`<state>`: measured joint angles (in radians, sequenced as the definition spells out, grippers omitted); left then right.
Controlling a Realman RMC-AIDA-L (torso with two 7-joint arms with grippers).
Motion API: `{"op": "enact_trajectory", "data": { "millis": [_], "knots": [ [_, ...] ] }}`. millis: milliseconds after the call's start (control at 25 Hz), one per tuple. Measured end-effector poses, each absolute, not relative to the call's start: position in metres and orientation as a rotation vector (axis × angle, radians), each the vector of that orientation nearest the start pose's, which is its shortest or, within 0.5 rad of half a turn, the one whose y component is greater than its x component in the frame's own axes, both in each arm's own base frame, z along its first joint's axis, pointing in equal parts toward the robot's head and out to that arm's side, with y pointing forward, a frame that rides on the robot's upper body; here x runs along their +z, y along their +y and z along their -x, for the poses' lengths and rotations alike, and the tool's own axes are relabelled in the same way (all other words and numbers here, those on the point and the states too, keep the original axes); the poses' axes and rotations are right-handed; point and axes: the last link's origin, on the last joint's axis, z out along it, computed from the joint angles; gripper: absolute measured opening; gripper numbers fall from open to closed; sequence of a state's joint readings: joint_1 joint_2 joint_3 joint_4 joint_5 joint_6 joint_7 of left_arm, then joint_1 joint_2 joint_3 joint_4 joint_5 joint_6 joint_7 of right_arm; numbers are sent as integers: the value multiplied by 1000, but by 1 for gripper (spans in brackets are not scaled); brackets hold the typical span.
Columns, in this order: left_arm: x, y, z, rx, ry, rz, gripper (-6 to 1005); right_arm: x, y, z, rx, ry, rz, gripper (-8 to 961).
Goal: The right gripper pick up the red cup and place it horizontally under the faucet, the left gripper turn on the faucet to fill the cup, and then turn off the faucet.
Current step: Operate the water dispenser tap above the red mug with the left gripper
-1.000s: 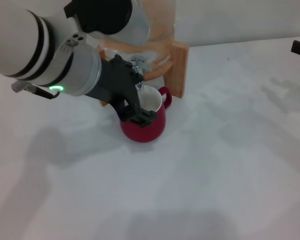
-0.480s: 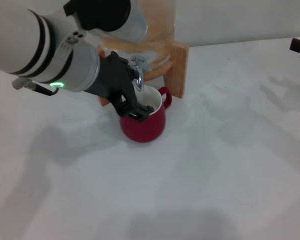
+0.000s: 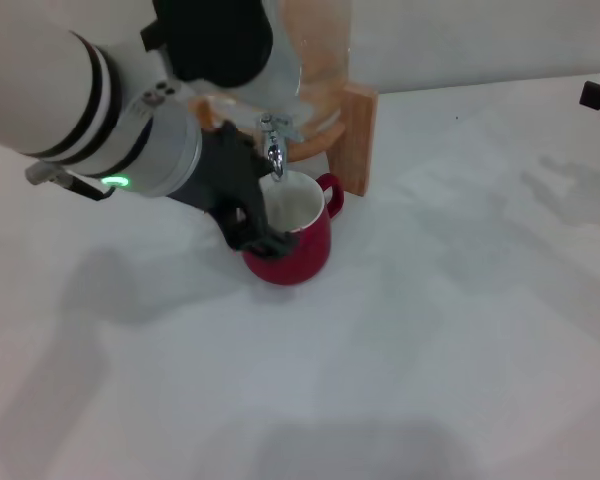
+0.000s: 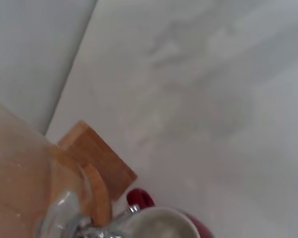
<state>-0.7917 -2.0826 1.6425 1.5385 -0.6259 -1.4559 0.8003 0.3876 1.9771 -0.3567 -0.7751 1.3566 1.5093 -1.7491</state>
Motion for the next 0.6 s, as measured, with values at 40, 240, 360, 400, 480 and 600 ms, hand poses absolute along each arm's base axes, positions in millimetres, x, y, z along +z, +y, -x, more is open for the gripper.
{"op": "enact_trajectory", "data": {
  "millis": [40, 240, 360, 400, 480, 600],
  "knots": [
    [-32, 352, 46, 426, 127, 2780, 796, 137, 326, -329, 813, 641, 2088, 390],
    [-37, 350, 53, 541, 224, 2754, 796, 137, 327, -328, 811, 638, 2093, 390],
    [-38, 350, 52, 541, 240, 2747, 796, 137, 327, -328, 810, 638, 2092, 390],
    [-37, 350, 52, 537, 243, 2743, 796, 137, 326, -329, 809, 639, 2091, 390],
    [-36, 352, 51, 522, 242, 2735, 796, 138, 326, -329, 810, 640, 2086, 390],
    [-35, 356, 48, 474, 235, 2715, 796, 139, 326, -330, 811, 640, 2081, 390]
  ]
}}
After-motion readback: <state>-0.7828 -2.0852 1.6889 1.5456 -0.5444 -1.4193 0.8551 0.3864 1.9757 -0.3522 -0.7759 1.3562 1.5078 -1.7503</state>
